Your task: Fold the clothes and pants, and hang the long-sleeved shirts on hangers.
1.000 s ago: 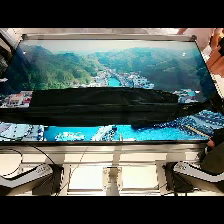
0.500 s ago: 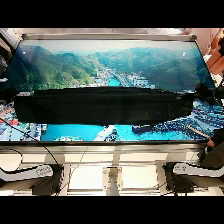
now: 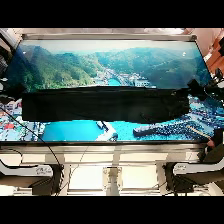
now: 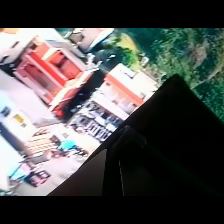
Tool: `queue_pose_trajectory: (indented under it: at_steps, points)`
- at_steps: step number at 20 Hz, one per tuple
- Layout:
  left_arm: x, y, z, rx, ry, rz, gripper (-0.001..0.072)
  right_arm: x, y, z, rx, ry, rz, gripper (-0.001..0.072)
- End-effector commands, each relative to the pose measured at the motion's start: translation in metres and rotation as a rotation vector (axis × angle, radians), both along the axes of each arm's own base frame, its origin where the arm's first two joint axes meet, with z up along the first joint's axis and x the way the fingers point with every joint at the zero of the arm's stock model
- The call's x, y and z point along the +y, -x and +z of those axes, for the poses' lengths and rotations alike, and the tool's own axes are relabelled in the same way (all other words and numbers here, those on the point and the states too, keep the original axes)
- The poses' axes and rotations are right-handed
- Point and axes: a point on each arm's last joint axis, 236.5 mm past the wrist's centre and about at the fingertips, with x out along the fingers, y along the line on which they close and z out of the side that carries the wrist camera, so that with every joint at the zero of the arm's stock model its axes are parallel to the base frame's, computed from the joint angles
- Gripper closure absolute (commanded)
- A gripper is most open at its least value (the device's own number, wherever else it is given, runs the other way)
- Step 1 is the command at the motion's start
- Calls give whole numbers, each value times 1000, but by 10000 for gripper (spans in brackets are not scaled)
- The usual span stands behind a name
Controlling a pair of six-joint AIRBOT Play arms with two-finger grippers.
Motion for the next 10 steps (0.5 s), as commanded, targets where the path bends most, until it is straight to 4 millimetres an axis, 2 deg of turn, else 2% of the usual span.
queue_pose_trajectory:
  at_steps: [1, 2, 3, 4, 5, 6, 7, 10]
  points:
    - [-13, -18, -11, -25, 8, -26, 613, -5, -18, 2, -57, 15, -54, 693]
    - [-15, -19, -13, -22, 10, -30, 606, -5, -18, 2, -57, 15, -53, 693]
    - [-15, -19, -16, -17, 11, -30, 502, -4, -17, 1, -52, 15, -47, 665]
    - [-15, -19, -16, -16, 11, -31, 273, -4, -16, 0, -48, 15, -44, 533]
    - [-13, -18, -15, -16, 8, -28, 125, -3, -15, 0, -44, 12, -42, 363]
    - [-10, -15, -12, -15, 5, -24, 90, -3, -15, 1, -43, 12, -39, 230]
    - [-4, -10, -8, -5, -16, -30, 86, -4, -16, 6, -42, 14, -32, 156]
    - [15, 12, 4, 52, -81, -49, 86, -9, -23, 40, -61, 35, 8, 149]
